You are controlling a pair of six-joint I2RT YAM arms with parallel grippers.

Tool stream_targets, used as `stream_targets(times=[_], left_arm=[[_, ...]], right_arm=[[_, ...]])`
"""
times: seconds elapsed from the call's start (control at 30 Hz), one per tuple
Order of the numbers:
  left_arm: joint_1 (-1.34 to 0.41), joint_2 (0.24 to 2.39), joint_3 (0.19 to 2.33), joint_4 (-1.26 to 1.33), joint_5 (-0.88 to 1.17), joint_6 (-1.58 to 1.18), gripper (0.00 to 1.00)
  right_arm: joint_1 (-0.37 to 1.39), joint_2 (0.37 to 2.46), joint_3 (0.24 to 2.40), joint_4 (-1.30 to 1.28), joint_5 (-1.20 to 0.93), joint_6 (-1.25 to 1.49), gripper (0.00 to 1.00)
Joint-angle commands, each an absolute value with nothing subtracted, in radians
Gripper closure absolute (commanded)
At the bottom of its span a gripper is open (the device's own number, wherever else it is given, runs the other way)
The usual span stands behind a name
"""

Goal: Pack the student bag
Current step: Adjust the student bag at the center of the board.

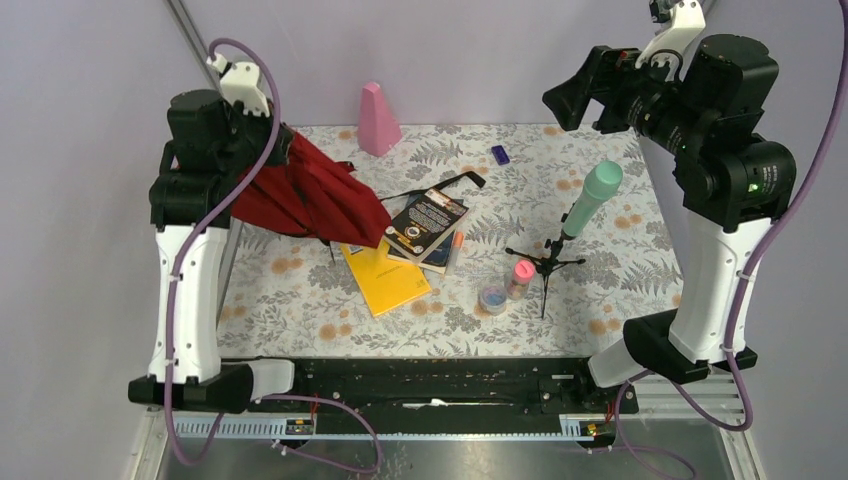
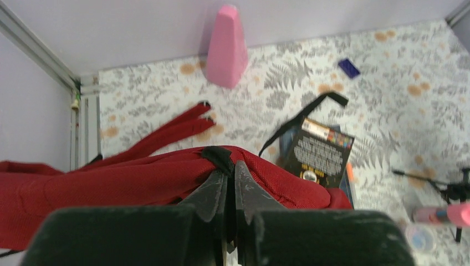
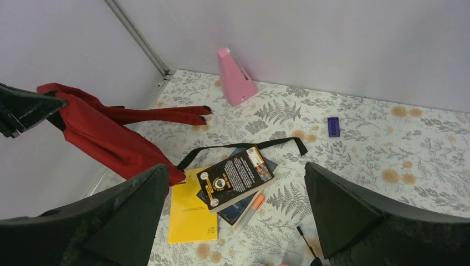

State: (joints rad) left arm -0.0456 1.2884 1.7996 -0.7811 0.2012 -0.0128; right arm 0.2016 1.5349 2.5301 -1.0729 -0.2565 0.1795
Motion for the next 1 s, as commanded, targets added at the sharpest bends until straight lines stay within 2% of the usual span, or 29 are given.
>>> stream_targets(times=[0.0,0.2,0.43,0.67,0.97], left_arm=[[-0.06,1.192,1.766,-0.814,0.206,0.048,1.0],[-0.151,1.157,1.733,-0.892,0.203,0.032,1.0],[-0.349,1.303,1.787,-0.959,0.112,0.047,1.0],[-0.48,1.416,1.712,-0.797,0.101,-0.055,1.0],[-0.499,1.433,1.568,-0.606,0.083,-0.162,1.0]], right_arm=[[0.249,1.546,2.571,-1.062,-0.212,0.154,0.0],[0.316,1.557,2.56,-1.043,-0.218,0.153,0.0],[0.409,1.548,2.516,-1.01,-0.18,0.149,0.0],[0.484,1.528,2.456,-0.968,-0.13,0.142,0.0],[0.554,1.492,2.325,-0.913,-0.008,0.107,0.0]])
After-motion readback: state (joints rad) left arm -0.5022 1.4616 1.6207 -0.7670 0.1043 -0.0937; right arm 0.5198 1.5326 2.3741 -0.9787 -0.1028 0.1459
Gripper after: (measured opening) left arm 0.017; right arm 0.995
